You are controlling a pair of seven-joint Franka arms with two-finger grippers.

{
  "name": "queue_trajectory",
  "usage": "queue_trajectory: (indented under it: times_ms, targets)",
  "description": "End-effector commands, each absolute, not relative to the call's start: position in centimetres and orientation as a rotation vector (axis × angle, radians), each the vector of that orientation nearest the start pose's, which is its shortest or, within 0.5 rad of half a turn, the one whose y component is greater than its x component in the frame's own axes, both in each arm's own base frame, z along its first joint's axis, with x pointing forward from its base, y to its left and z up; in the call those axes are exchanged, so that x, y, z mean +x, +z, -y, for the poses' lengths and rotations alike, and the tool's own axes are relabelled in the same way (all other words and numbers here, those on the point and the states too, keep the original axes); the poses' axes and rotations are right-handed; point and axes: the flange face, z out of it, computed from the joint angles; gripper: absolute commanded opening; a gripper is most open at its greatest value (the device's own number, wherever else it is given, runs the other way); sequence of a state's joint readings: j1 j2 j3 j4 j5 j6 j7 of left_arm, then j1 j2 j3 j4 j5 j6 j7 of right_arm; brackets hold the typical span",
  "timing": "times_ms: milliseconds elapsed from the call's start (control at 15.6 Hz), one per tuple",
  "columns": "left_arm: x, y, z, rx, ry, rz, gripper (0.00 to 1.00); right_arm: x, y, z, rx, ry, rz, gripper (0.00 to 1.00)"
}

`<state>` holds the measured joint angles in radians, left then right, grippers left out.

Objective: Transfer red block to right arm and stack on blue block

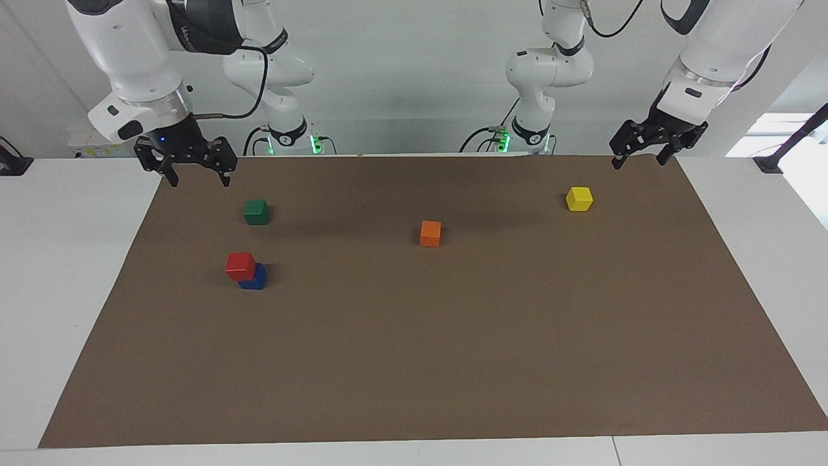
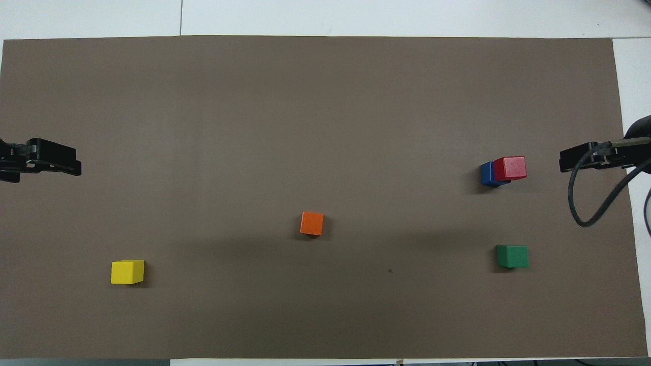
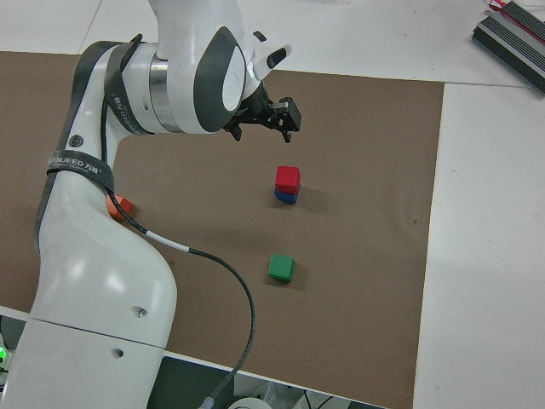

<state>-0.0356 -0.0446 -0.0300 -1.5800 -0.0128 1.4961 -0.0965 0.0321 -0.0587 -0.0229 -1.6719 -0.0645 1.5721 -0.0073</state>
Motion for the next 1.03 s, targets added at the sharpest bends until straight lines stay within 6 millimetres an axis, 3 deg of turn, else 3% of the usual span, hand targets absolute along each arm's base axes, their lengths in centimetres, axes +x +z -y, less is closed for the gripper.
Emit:
queue_trajectory:
  times_ms: [0, 321, 513, 641, 962]
  targets:
    - [52.9, 63.9, 3.8, -3.161, 0.092, 0.029, 1.00, 52.7, 62.3, 1.0, -3.172, 0.145, 0.034, 1.00]
    - [52.8, 63.7, 3.8, -3.156, 0.099, 0.029, 1.00, 52.5, 62.4, 3.9, -3.128, 0.177, 0.012, 1.00]
    - [52.7, 63.4, 4.1, -3.156, 0.109, 0.022, 1.00, 53.3, 62.6, 4.0, -3.132, 0.120, 0.007, 1.00]
    - [52.7, 63.4, 4.2, -3.156, 0.107, 0.020, 1.00, 53.7, 64.1, 4.3, -3.145, 0.107, 0.003, 1.00]
    - [52.6, 63.4, 4.2, -3.157, 0.099, 0.022, 1.00, 53.4, 64.1, 4.4, -3.150, 0.118, 0.002, 1.00]
